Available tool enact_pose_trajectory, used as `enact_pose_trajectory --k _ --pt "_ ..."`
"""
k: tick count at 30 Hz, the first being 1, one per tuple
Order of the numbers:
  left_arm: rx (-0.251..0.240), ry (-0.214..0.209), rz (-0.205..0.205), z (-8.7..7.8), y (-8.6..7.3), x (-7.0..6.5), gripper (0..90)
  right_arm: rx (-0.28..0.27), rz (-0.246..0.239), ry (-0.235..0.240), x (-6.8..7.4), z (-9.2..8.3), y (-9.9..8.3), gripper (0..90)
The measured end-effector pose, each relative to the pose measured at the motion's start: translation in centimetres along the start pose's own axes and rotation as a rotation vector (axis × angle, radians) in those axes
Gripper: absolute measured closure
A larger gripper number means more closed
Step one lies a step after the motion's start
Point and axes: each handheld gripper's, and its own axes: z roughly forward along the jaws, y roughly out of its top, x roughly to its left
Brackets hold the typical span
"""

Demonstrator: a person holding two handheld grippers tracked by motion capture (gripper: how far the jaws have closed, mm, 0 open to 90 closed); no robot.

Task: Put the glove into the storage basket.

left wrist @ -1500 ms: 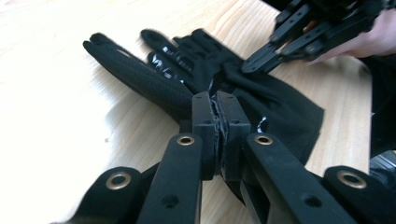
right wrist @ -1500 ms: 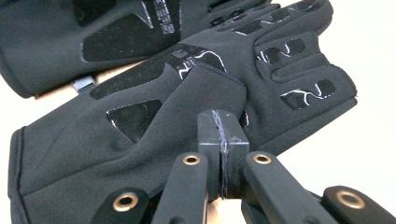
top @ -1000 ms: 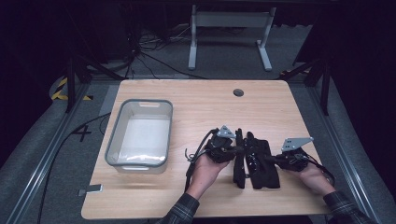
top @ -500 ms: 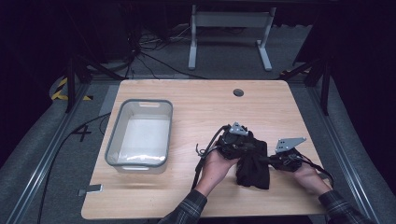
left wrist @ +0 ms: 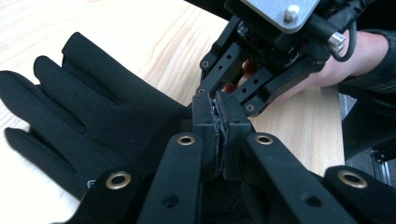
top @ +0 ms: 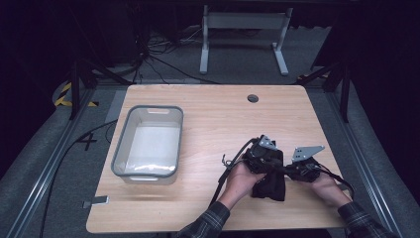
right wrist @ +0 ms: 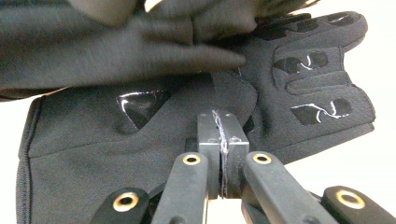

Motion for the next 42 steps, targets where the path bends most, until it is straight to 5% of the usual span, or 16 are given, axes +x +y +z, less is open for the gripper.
enact_pose_trajectory --k 8,15,21,33,42 --pt "-0.066 -0.021 0.012 -1.1 0.1 0.1 84.0 -0.038 0.029 -0.080 -1.1 -2.4 -0.2 90.0" --pt "-0.056 0.025 -0.013 -2.7 -0.8 1.1 89.5 -0.116 0.074 -0.101 -2.1 -4.8 -0.2 90.0" --pt "0.023 0.094 -0.024 -2.1 -2.3 1.6 89.5 -0.111 0.038 -0.051 -1.2 -3.8 1.2 90.0" --pt "0.123 0.095 -0.049 1.5 -4.1 2.5 89.5 0.010 -0.021 -0.023 -1.1 -0.9 0.9 90.0" --pt "0.144 0.126 -0.045 1.1 -4.1 3.1 89.6 0.011 -0.025 0.010 -0.7 -0.4 0.8 90.0"
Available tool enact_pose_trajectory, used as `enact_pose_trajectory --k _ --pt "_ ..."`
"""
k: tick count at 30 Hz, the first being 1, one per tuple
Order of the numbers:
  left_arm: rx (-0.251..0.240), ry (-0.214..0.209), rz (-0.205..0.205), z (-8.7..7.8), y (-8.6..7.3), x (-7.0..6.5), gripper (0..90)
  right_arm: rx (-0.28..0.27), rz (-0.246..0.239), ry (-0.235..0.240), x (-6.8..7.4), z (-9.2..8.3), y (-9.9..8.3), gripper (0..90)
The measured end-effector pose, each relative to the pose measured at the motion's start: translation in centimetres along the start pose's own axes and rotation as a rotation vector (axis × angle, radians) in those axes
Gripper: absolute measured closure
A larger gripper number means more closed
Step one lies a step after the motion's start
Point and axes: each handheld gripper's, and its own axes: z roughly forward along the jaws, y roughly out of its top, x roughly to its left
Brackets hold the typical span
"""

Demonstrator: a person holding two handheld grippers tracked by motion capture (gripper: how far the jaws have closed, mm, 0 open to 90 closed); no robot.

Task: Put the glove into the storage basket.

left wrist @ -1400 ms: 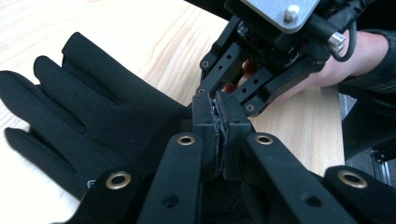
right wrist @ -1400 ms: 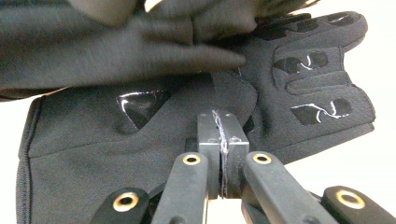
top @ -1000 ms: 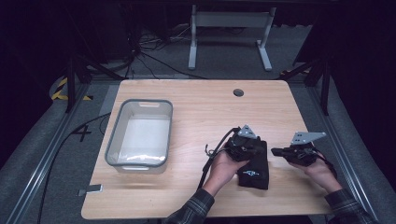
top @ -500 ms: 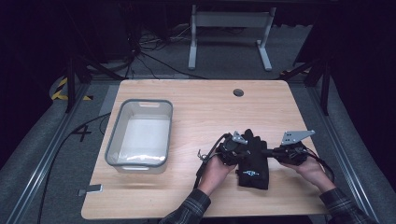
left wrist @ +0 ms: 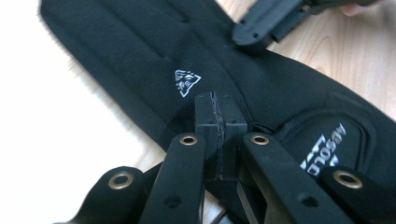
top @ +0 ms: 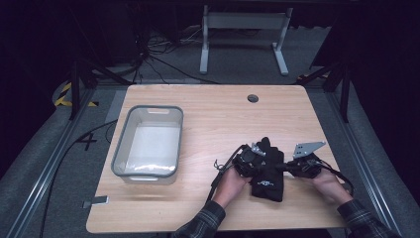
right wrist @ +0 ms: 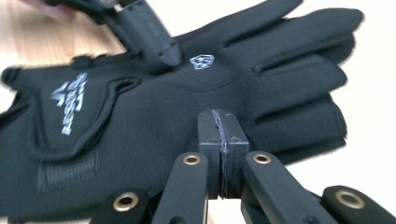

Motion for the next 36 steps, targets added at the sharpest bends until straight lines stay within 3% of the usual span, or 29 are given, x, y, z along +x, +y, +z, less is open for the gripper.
enact_pose_trajectory --k 10,14,20,21,24,27,29,32,36 --pt "0.023 0.041 -0.014 -1.3 -0.3 1.5 89.6 -0.006 -0.047 0.061 2.1 1.3 1.1 90.0" --pt "0.023 0.046 -0.025 -1.5 -0.4 2.0 89.6 -0.020 -0.063 0.105 2.9 2.0 1.5 90.0" --pt "0.020 0.045 -0.023 -1.9 -0.4 2.0 89.1 -0.024 -0.072 0.097 3.1 1.6 1.5 90.0" --pt "0.016 0.044 -0.026 -2.0 -0.4 2.0 87.3 -0.034 -0.072 0.095 3.1 1.2 1.4 85.7" --pt "-0.002 0.035 -0.031 -2.6 -0.3 1.8 79.9 -0.043 -0.051 0.076 2.8 0.2 0.9 78.7" --pt "-0.014 0.033 -0.040 -3.0 -0.1 1.7 63.0 -0.059 -0.013 0.037 2.3 -1.1 -0.1 67.5" --pt "0.004 0.027 -0.027 -3.0 0.1 1.6 49.9 -0.058 0.007 -0.007 1.9 -1.9 -1.0 58.3" --pt "-0.009 0.009 -0.016 -3.1 0.4 1.4 38.5 -0.044 0.019 -0.086 1.5 -2.9 -2.2 46.5" --pt "0.006 -0.001 0.006 -2.3 0.5 1.0 20.4 -0.044 0.088 -0.121 0.5 -3.6 -4.0 36.3"
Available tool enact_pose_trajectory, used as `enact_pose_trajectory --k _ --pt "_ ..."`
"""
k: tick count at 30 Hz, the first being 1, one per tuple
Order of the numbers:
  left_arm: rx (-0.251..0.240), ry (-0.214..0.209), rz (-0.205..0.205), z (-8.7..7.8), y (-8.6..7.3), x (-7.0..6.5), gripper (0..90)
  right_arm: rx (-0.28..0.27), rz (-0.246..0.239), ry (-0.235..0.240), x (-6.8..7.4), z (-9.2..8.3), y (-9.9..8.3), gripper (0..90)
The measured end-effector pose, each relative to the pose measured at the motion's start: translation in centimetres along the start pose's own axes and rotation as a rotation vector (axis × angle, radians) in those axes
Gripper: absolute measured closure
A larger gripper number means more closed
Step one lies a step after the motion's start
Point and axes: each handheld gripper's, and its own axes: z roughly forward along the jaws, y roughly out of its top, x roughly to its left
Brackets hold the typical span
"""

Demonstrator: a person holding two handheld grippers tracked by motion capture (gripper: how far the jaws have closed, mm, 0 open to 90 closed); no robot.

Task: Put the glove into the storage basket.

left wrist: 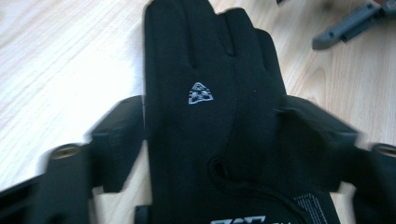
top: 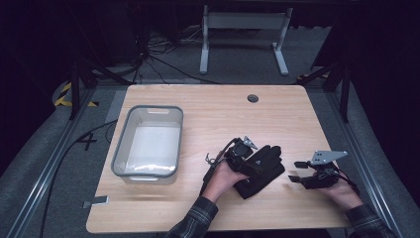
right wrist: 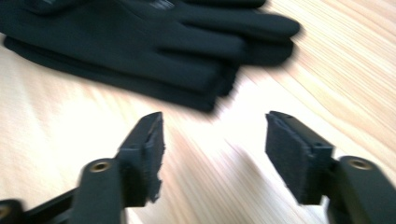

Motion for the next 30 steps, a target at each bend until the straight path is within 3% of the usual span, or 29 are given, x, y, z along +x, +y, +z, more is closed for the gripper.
enact_pose_trajectory --k 1,5,11,19,24,30 --pt "0.000 0.000 0.000 0.0 0.0 0.0 17.2 0.000 0.000 0.000 0.0 0.0 0.0 36.3" --pt "0.019 0.022 0.019 1.1 0.1 -0.4 12.1 -0.013 0.037 -0.078 -1.0 -0.5 -1.4 21.8" --pt "0.058 0.040 0.046 2.3 -0.1 -0.6 9.5 0.003 0.081 -0.135 -2.0 -0.3 -2.1 15.9" --pt "0.082 0.047 0.052 2.9 -0.4 -0.6 9.4 0.003 0.074 -0.135 -1.9 0.1 -2.3 13.7" --pt "0.091 0.060 0.081 2.8 -0.5 -0.7 10.0 -0.007 0.082 -0.129 -2.0 0.2 -2.4 12.5" --pt "0.094 0.063 0.099 2.7 -0.5 -1.0 21.8 -0.005 0.084 -0.117 -2.0 0.3 -2.4 8.9"
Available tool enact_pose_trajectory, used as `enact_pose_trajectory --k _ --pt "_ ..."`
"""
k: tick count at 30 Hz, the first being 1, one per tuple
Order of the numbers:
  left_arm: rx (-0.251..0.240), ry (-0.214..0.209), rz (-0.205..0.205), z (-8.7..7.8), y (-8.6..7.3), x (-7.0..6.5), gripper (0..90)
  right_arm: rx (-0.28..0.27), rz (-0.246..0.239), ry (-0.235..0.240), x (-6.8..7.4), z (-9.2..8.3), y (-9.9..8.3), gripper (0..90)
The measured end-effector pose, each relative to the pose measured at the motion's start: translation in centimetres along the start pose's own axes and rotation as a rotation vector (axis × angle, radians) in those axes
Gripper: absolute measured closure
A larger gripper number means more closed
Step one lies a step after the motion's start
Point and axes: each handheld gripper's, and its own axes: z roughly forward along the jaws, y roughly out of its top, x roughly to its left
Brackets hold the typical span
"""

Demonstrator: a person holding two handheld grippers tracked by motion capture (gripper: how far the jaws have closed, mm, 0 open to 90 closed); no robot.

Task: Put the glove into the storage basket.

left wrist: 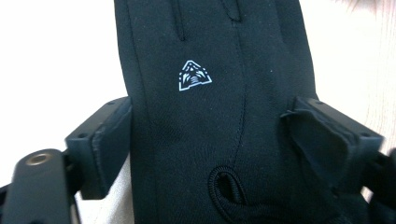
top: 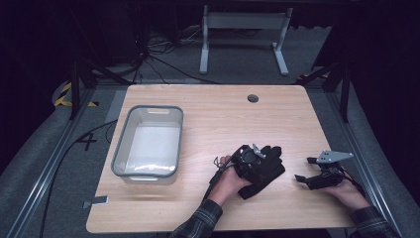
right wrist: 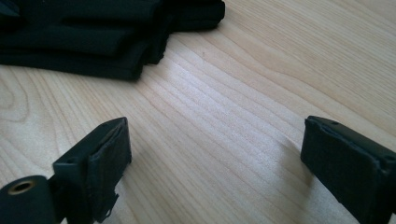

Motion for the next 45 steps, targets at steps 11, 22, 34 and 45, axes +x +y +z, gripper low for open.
enact_pose_trajectory --k 11,22,34,45 --pt "0.000 -0.116 -0.022 -0.4 0.1 -0.1 63.2 0.001 0.001 -0.001 0.0 0.0 0.0 8.8" --pt "0.025 -0.131 -0.033 -1.4 0.8 -0.4 67.3 0.000 0.001 0.000 0.0 0.0 0.0 8.8" --pt "-0.013 -0.139 -0.043 -3.6 1.5 -0.1 67.1 0.000 0.002 0.001 0.0 0.0 0.0 8.8" --pt "-0.053 -0.124 -0.075 -6.0 1.6 0.6 66.9 0.000 0.001 0.001 0.0 0.0 0.0 8.8"
